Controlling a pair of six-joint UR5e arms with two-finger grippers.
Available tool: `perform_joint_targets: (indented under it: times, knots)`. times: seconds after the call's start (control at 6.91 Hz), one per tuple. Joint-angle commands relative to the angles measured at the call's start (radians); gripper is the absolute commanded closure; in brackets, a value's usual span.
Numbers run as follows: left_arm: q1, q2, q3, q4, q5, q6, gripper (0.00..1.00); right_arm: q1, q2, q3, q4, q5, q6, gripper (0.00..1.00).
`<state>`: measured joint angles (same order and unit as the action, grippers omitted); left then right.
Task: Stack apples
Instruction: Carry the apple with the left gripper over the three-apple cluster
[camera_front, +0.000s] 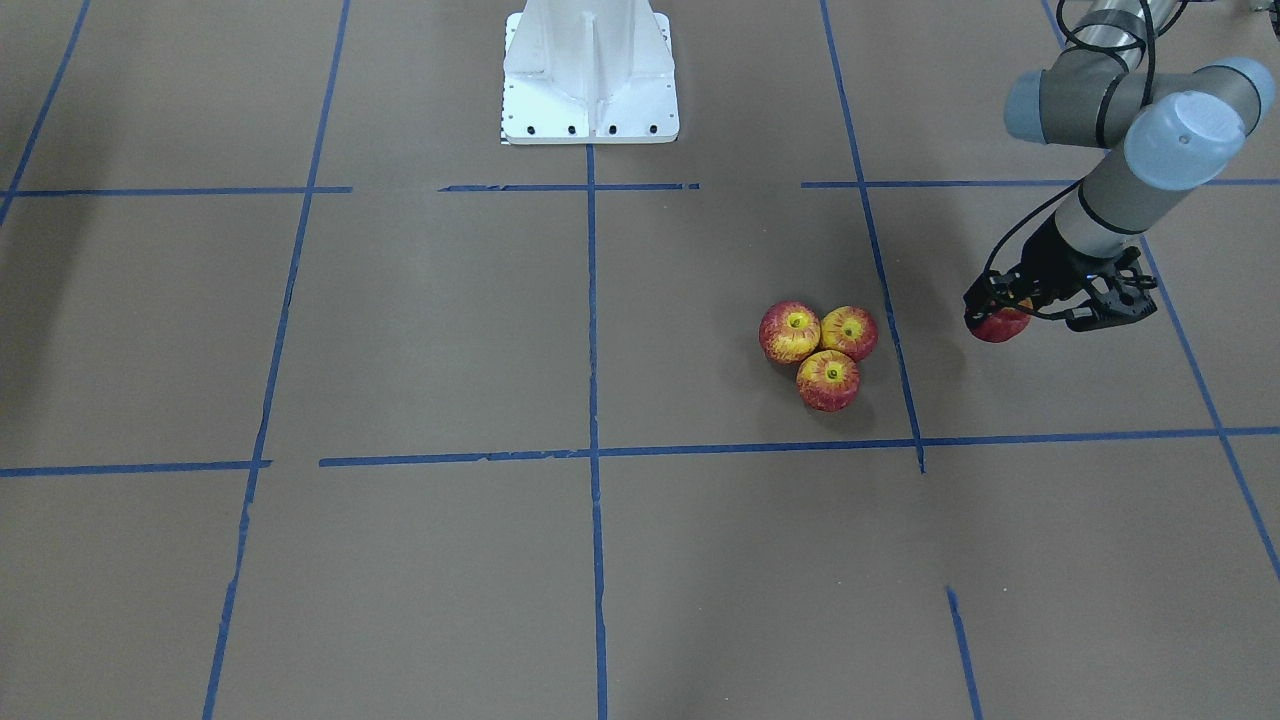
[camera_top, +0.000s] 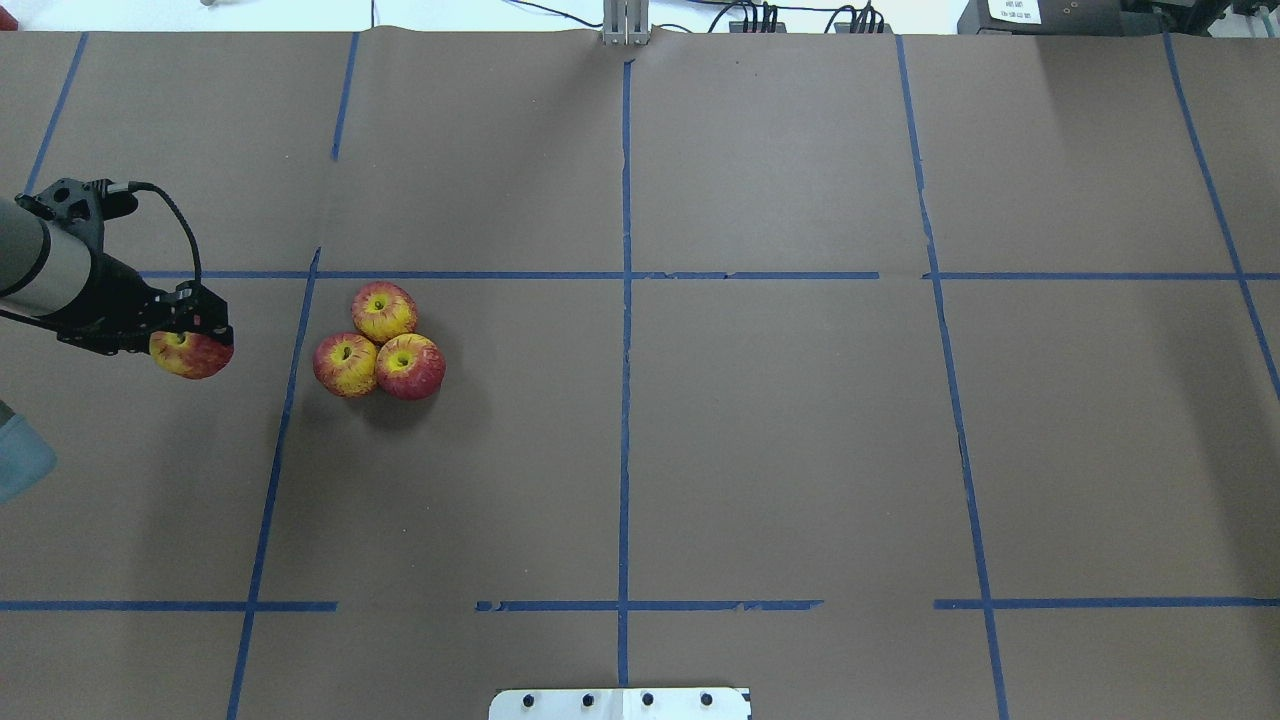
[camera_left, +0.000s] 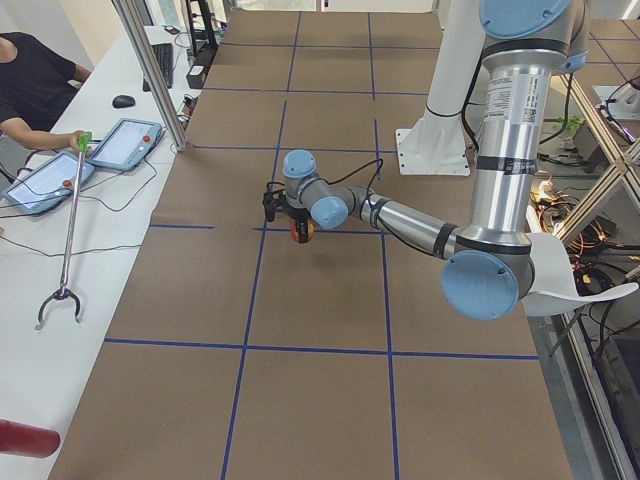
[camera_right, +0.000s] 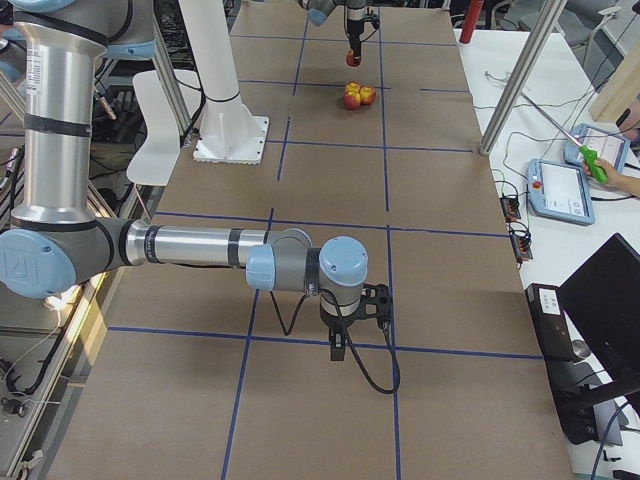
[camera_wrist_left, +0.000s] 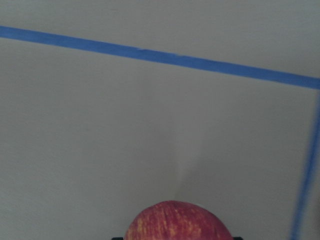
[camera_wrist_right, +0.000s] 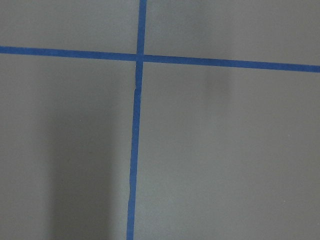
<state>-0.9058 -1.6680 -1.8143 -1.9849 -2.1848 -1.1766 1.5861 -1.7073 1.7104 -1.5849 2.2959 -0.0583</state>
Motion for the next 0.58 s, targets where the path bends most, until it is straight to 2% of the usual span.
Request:
perform_joint_targets:
  times: [0.0, 0.14, 0.29, 0.43]
  knots:
    - [0.039, -0.149, -0.028, 0.080, 0.000, -0.167, 1.00, 0.000, 0.000, 0.000, 0.000, -0.001, 0.000, 0.00]
    - [0.094, -0.223, -0.005, 0.159, 0.041, -0.170, 1.00, 0.000, 0.000, 0.000, -0.001, -0.001, 0.000, 0.00]
    - [0.147, -0.242, 0.009, 0.169, 0.113, -0.176, 1.00, 0.000, 0.000, 0.001, -0.001, -0.001, 0.000, 0.00]
    - [0.153, -0.243, 0.009, 0.169, 0.119, -0.184, 1.00, 0.000, 0.000, 0.000, -0.001, 0.000, 0.000, 0.00]
